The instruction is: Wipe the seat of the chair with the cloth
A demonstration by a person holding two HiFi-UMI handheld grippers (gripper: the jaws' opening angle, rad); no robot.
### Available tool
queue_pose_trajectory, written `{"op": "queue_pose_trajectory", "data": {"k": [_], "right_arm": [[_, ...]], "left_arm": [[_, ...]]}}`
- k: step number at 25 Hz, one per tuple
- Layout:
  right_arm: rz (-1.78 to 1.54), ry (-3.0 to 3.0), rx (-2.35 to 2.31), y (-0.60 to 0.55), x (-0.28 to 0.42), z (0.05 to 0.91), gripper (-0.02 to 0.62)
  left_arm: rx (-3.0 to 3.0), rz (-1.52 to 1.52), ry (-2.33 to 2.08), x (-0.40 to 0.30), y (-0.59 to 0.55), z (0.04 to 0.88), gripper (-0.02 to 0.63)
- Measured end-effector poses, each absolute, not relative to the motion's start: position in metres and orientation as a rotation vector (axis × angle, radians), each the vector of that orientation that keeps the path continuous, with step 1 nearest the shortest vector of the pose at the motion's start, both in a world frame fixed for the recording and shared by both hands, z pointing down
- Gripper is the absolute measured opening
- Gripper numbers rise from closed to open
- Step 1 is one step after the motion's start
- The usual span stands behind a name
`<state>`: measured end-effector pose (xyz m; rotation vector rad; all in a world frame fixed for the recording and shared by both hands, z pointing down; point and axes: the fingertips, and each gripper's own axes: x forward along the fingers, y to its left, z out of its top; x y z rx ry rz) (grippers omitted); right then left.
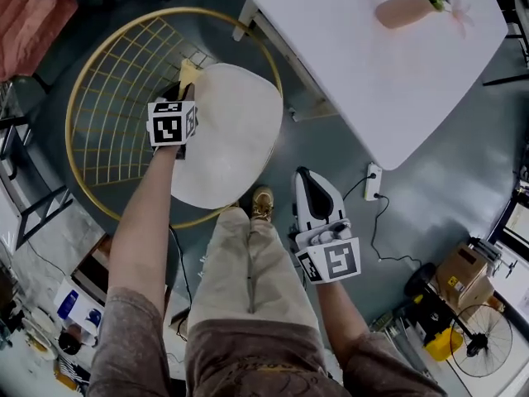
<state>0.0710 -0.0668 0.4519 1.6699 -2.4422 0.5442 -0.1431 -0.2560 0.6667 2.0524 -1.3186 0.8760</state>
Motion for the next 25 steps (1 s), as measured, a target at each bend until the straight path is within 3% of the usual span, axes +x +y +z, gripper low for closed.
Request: {"op": "queue_pose_trajectory", "data": {"k": [13,25], "right_arm": [[0.581,-2.415,1.653,-0.066,0.085,0.467,0.026],[0.631,-2.398,1.697,-0.059,0.097,0.469,0.026]], "left_arm": [[2.012,0.952,-1.182,-0.077,-0.248,0.708,0.072],[2.139,0.97,-0.859,0.03,-0.156,0.715,0.072]]}}
